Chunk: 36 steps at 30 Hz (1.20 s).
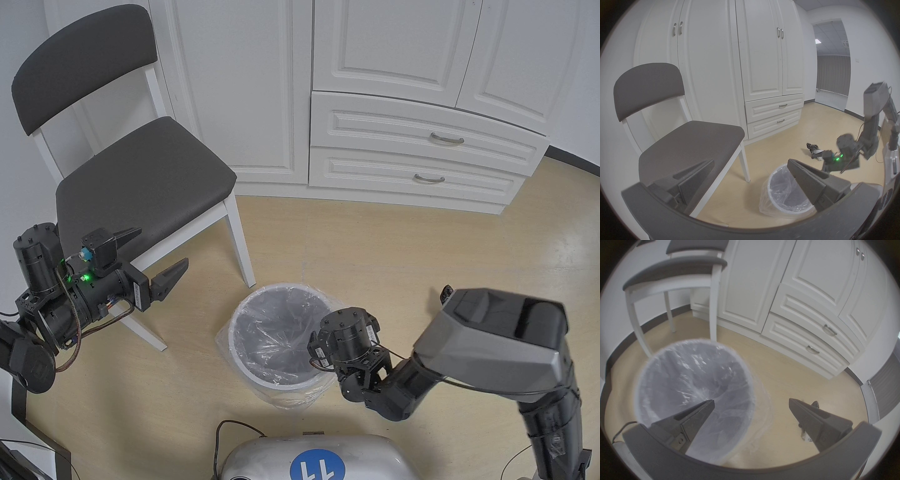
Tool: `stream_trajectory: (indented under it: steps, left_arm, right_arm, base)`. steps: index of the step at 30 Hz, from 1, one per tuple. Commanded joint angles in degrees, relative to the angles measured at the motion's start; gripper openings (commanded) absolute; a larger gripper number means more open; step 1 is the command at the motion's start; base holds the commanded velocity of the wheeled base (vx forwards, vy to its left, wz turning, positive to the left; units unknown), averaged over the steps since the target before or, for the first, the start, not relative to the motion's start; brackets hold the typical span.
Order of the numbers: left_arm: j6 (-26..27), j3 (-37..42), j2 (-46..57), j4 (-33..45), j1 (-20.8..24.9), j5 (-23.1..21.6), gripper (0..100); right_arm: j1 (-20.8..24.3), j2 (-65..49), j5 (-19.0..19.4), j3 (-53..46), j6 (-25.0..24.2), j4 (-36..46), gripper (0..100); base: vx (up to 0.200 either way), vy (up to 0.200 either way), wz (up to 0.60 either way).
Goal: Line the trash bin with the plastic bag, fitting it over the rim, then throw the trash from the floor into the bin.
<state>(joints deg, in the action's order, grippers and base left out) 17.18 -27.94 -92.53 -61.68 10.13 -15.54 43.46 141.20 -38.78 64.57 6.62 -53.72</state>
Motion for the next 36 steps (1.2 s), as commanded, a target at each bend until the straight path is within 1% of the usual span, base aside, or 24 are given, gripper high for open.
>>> stream_trajectory:
  steps: [1, 2, 3, 6, 9, 10, 11, 14, 18, 22, 23, 26, 29, 30, 31, 32, 33, 34, 35, 36]
  left_arm:
    - [-0.1, 1.7, 2.3, 0.2, 1.6, -0.1, 100]
    - [-0.1, 1.7, 2.4, 0.3, 1.6, -0.1, 100]
    - [-0.2, 2.2, 2.4, 0.4, 2.3, -0.1, 100]
    - [-0.6, 2.6, 2.3, 0.8, 2.4, 0.0, 100]
    - [-2.9, 5.3, 2.6, 0.1, 2.1, 0.5, 100]
    - [-2.9, 5.3, 2.6, 0.1, 2.1, 0.5, 100]
    - [-4.7, 7.0, 4.0, 0.1, 1.8, 0.8, 100]
    - [-5.8, 10.4, 6.8, 0.2, 1.5, 2.0, 100]
    - [-6.0, 13.5, 12.0, 0.5, 1.5, 2.9, 100]
    - [-6.1, 16.0, 15.6, 0.3, 2.0, 3.6, 100]
    - [-6.8, 17.6, 19.0, 0.2, 2.0, 3.9, 100]
    - [-9.4, 17.9, 24.9, 0.9, 2.0, 4.1, 100]
    - [-10.1, 17.2, 29.2, 1.5, 1.9, 5.1, 100]
    - [-10.1, 17.2, 29.2, 1.5, 1.9, 5.1, 100]
    - [-10.1, 15.6, 30.7, 1.6, 1.7, 6.8, 100]
    - [-10.1, 14.4, 31.3, 1.7, 1.7, 7.7, 100]
    - [-10.1, 14.2, 31.4, 1.7, 1.7, 7.9, 100]
    - [-10.1, 12.6, 32.3, 1.7, 1.7, 9.7, 100]
    - [-10.1, 12.6, 32.3, 1.7, 1.7, 9.7, 100]
    - [-10.1, 11.2, 33.6, 1.7, 1.7, 11.3, 100]
  right_arm:
    - [3.9, -21.8, 1.4, -15.4, 1.6, -0.5, 100]
    - [3.9, -22.5, 1.4, -15.9, 1.6, -0.5, 100]
    - [3.8, -26.9, 1.2, -19.0, 1.6, -0.5, 100]
    - [3.2, -32.7, 0.9, -22.7, 1.5, -0.5, 100]
    - [1.5, -39.8, 0.6, -28.7, 0.3, -0.6, 100]
    - [1.5, -39.8, 0.6, -28.7, 0.3, -0.6, 100]
    - [0.0, -43.7, 1.2, -33.0, -0.8, -1.6, 100]
    - [-1.5, -47.9, 1.6, -37.4, -3.1, -4.9, 100]
    - [-4.4, -50.5, 3.1, -39.8, -4.0, -7.7, 100]
    - [-6.0, -52.3, 3.8, -39.9, -3.9, -8.1, 100]
    - [-6.9, -54.9, 4.0, -39.9, -3.6, -8.1, 100]
    - [-8.6, -59.2, 4.5, -39.4, -2.0, -8.1, 100]
    - [-9.2, -64.3, 6.7, -38.7, 1.6, -7.4, 100]
    - [-9.2, -64.3, 6.7, -38.7, 1.6, -7.4, 100]
    - [-9.2, -67.2, 9.2, -37.4, 3.2, -7.2, 100]
    - [-9.2, -68.2, 10.1, -36.4, 3.6, -7.3, 100]
    - [-9.2, -68.3, 10.2, -36.4, 3.7, -7.4, 100]
    - [-9.1, -70.3, 10.8, -35.2, 4.5, -7.3, 100]
    - [-9.1, -70.3, 10.8, -35.2, 4.5, -7.3, 100]
    - [-9.0, -72.5, 10.8, -34.9, 6.1, -7.1, 100]
  base:
    - [0.000, 0.000, 0.00]
    - [0.000, 0.000, 0.00]
    - [0.000, 0.000, 0.00]
    - [0.000, 0.000, 0.00]
    - [0.000, 0.000, 0.00]
    - [0.000, 0.000, 0.00]
    - [0.000, 0.000, 0.00]
    - [0.000, 0.000, 0.00]
    - [0.000, 0.000, 0.00]
    - [0.000, 0.000, 0.00]
    - [0.000, 0.000, 0.00]
    - [0.000, 0.000, 0.00]
    - [0.000, 0.000, 0.00]
    - [0.000, 0.000, 0.00]
    - [0.000, 0.000, 0.00]
    - [0.000, 0.000, 0.00]
    - [0.000, 0.000, 0.00]
    - [0.000, 0.000, 0.00]
    - [0.000, 0.000, 0.00]
    - [0.000, 0.000, 0.00]
